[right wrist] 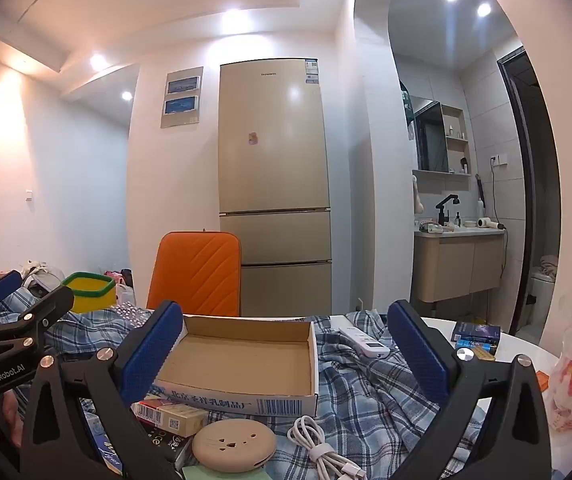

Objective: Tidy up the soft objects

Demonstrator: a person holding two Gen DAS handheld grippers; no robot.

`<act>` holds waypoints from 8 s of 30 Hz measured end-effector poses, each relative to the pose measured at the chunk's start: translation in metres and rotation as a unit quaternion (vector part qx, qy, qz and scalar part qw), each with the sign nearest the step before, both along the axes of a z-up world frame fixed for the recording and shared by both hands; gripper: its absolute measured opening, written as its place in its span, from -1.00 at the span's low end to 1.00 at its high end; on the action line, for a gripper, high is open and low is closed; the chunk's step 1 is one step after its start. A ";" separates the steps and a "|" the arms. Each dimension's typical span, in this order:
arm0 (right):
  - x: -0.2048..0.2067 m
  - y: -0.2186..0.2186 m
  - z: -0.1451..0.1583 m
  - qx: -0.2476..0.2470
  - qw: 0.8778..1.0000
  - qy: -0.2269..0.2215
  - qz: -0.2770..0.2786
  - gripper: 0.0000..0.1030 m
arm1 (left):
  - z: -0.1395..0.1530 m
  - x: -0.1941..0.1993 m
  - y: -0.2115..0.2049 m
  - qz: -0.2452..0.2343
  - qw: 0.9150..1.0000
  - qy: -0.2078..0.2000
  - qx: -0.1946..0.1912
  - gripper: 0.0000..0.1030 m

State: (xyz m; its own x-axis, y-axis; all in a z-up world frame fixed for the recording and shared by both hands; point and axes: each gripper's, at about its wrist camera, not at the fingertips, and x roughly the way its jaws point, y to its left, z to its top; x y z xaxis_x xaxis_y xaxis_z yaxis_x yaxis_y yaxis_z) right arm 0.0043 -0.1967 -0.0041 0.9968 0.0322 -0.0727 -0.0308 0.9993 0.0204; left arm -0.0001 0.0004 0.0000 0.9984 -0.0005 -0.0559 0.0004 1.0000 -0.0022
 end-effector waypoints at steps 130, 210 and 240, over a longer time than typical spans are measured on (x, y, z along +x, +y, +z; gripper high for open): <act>-0.042 -0.005 0.013 -0.004 0.991 0.130 0.016 1.00 | -0.036 -0.022 -0.029 -0.116 0.940 0.322 0.001 0.43; -0.015 0.050 -0.014 -0.014 0.968 0.209 0.139 -0.47 | 0.006 -0.060 0.001 -0.080 0.979 0.183 -0.046 0.00; 0.028 0.010 0.063 0.016 0.999 0.016 0.037 -0.47 | 0.058 0.011 -0.022 -0.075 0.996 -0.041 -0.019 0.00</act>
